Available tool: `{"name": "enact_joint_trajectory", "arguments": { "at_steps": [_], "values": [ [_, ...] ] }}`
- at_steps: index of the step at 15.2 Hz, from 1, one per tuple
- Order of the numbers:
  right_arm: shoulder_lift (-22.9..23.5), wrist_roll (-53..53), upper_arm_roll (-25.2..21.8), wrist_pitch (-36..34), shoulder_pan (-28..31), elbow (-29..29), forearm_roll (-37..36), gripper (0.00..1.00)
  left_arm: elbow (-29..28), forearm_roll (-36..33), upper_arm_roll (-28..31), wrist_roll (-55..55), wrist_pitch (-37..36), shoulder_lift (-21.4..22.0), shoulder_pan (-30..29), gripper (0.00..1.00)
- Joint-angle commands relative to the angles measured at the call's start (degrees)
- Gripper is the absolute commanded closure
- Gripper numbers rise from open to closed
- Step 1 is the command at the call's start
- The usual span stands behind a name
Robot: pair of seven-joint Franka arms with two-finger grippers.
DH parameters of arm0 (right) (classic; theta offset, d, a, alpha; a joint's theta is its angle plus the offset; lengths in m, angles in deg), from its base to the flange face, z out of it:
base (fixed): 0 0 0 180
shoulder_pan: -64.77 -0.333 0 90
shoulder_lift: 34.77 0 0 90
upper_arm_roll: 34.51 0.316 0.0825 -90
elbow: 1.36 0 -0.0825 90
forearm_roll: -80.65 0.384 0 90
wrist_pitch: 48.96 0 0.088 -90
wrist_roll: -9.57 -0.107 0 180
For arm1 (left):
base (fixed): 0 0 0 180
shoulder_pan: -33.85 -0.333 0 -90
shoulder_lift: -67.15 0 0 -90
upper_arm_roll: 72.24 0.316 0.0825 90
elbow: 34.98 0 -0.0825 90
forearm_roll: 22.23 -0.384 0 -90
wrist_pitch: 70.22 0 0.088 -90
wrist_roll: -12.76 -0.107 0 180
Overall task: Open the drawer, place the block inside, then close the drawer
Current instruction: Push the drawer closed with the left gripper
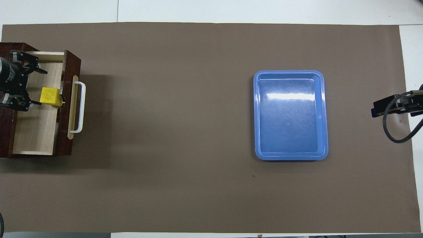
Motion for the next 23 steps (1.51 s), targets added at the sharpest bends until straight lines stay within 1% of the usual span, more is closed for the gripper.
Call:
{"name": "enact_joint_trajectory", "arguments": {
  "at_steps": [1, 3, 4, 7, 9, 11, 12, 14, 23],
  "values": [
    [0.1, -0.5, 0.9, 2.2, 1.4, 0.2, -1.1, 0.0, 0.4, 0.7, 0.6, 4.7, -2.2, 0.4, 5.0, 0.0],
    [0.1, -0.5, 0.9, 3.0, 1.4, 0.6, -1.1, 0.0, -1.3, 0.6, 0.5, 7.2, -1.6, 1.2, 7.6, 0.0],
    [0.1, -0.5, 0.8, 3.3, 1.4, 0.7, -1.1, 0.0, -3.1, 0.6, 0.5, 8.1, -0.6, 2.0, 8.2, 0.0],
    [0.2, -0.6, 0.8, 2.8, 1.4, 0.6, -1.1, 0.0, -11.1, 0.6, 0.5, 10.1, 5.7, 5.3, 8.3, 0.0],
    [0.1, -0.6, 0.7, 2.5, 1.4, 0.5, -1.1, 0.0, -12.8, 0.5, 0.6, 9.9, 6.4, 5.8, 7.5, 0.0],
    [0.0, -0.6, 0.7, 2.5, 1.4, 0.5, -1.1, 0.0, -14.2, 0.2, 0.7, 9.7, 8.6, 6.2, 6.4, 0.0],
    [-0.1, -0.5, 0.8, 2.4, 1.4, 0.5, -1.1, 0.0, -15.0, -0.9, 0.7, 9.4, 9.2, 6.3, 5.9, 0.0],
    [-0.1, -0.5, 0.8, 2.3, 1.4, 0.5, -1.1, 0.0, -15.0, -2.4, 0.8, 8.3, 9.8, 6.3, 4.5, 0.0],
    [-0.2, -0.7, 1.0, 2.3, 1.3, 0.6, -0.9, 0.0, -14.1, -2.4, 1.1, 1.6, 10.6, 6.0, -1.2, 0.0]
  ]
}}
